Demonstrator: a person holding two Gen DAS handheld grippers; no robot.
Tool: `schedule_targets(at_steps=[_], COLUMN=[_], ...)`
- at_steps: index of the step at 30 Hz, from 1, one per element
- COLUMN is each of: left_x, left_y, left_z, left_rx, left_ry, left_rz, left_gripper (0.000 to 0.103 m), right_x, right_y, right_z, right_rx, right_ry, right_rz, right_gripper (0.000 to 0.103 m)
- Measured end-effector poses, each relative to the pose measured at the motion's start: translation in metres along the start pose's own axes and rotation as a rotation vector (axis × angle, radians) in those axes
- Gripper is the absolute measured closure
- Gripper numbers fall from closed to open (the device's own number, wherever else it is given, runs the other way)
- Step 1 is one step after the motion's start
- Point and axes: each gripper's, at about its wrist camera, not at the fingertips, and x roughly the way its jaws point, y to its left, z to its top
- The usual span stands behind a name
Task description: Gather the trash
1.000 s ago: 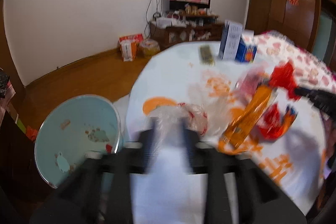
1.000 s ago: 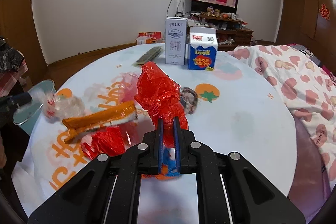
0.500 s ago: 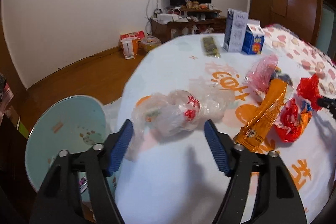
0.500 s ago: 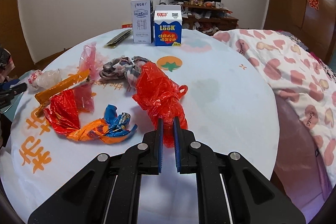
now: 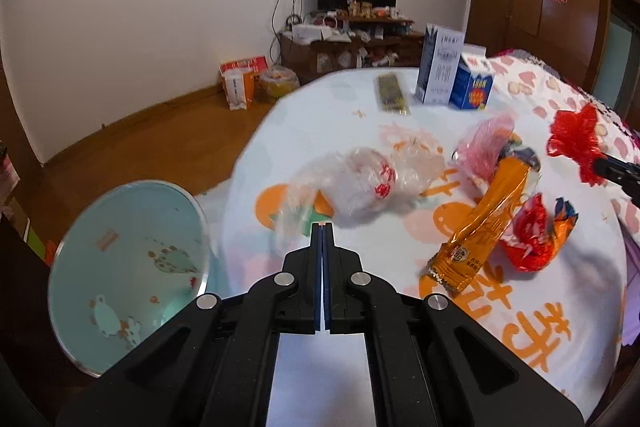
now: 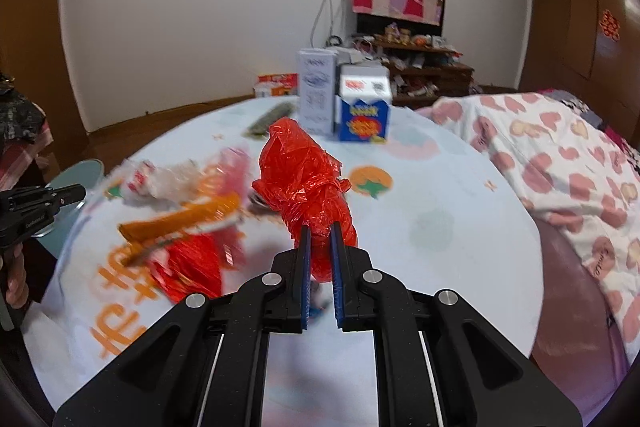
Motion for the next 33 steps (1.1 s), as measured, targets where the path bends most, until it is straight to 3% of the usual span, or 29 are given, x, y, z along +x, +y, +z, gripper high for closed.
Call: schedule_targets(at_steps=[2, 3, 4, 5, 9, 11, 16, 18, 19, 23, 33], left_x=[-0.006, -0.007, -0.007, -0.007, 0.007, 0.020, 0.056, 0.074, 0.079, 0.077, 0.005], left_y=[-0.002, -0.001, -0.001, -0.002, -0.010, -0.018, -0.040, -0.046, -0.048, -0.055, -0.003], left_z=[0.002, 0.004, 0.005, 0.006, 0.015, 0.019, 0.029, 0.030, 0.030, 0.028, 0.029], left_rx=[0.022, 0.021, 0.021, 0.022, 0.048, 0.077, 0.151, 0.173, 0.178, 0.203, 0.010], left_ry=[-0.023, -0.030, -0.033, -0.051, -0.048, -0.040, 0.017, 0.069, 0.095, 0.099, 0.000], left_rz=[0.029, 0.033, 0.033, 0.051, 0.037, 0.031, -0.005, -0.040, -0.049, -0.033, 0.038], left_gripper=[0.096, 0.085, 0.056, 0.047, 0.046, 0.040, 0.042, 0.073, 0.082, 0.088, 0.088], right_x=[0.000, 0.000, 0.000, 0.000, -0.001, -0.001, 0.000, 0.001, 0.001, 0.000, 0.004], right_y=[0.007, 0.009, 0.009, 0.008, -0.006, -0.018, -0.034, -0.034, -0.033, -0.025, 0.034], right_z=[0.004, 0.006, 0.006, 0.007, 0.001, -0.004, -0.013, -0.013, -0.013, -0.008, 0.030], right_rx=[-0.009, -0.011, -0.010, -0.009, 0.009, 0.023, 0.049, 0.049, 0.048, 0.037, -0.008], right_ry=[-0.007, -0.009, -0.009, -0.009, 0.001, 0.012, 0.023, 0.024, 0.023, 0.007, -0.059], right_rz=[0.008, 0.010, 0.011, 0.008, -0.026, -0.046, -0.065, -0.061, -0.057, -0.040, 0.085], right_gripper=[0.093, 0.093, 0.093, 0.093, 0.093, 0.093, 0.093, 0.093, 0.093, 0.093, 0.093])
